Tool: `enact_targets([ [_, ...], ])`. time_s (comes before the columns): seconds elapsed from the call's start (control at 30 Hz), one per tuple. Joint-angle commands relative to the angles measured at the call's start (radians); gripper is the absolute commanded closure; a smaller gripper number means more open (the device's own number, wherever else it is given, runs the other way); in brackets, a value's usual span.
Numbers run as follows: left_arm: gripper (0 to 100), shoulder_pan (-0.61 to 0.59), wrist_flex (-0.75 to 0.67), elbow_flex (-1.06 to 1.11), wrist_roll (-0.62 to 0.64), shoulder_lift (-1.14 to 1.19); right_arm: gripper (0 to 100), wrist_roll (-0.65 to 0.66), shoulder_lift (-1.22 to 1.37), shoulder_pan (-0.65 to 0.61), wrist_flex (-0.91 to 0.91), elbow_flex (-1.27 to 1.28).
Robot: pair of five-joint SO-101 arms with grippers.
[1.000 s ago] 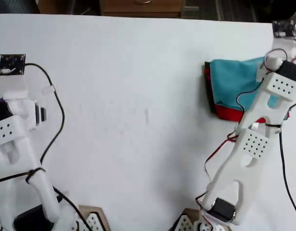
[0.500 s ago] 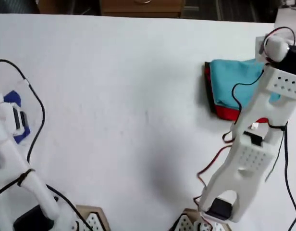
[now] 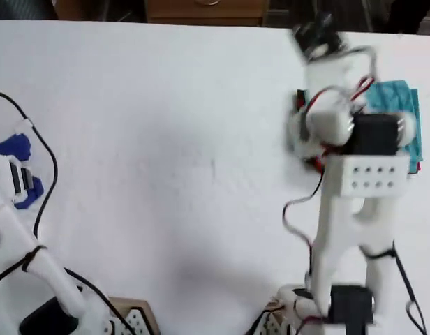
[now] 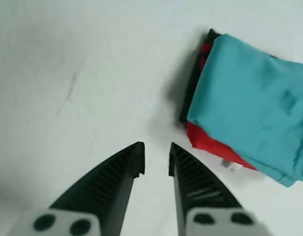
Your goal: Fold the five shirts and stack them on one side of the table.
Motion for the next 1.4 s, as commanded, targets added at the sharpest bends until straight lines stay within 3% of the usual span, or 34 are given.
enact_targets([
  [0.0,81,-0.005,-0.008,-0.042,-0.011,-0.028,88.3,0.017,-0.139,-0.019,-0.085,0.265],
  [0.37,80,-0.11,-0.186,-0.051,-0.17,-0.006,88.2,0.1,-0.499,-0.018,-0.475,1.057],
  [0.53,70,-0.161,-0.187,-0.082,-0.186,0.149,87.9,0.1,-0.656,-0.018,-0.628,1.31],
  [0.73,70,-0.259,-0.17,-0.317,-0.189,0.399,88.2,0.095,-0.745,-0.018,-0.845,1.596],
  [1.17,70,-0.33,0.12,-0.76,-0.285,0.821,88.2,0.095,-0.776,-0.018,-0.9,1.677],
  [1.37,70,-0.397,0.083,-0.857,-0.321,0.977,88.2,0.095,-0.776,-0.018,-0.9,1.677],
])
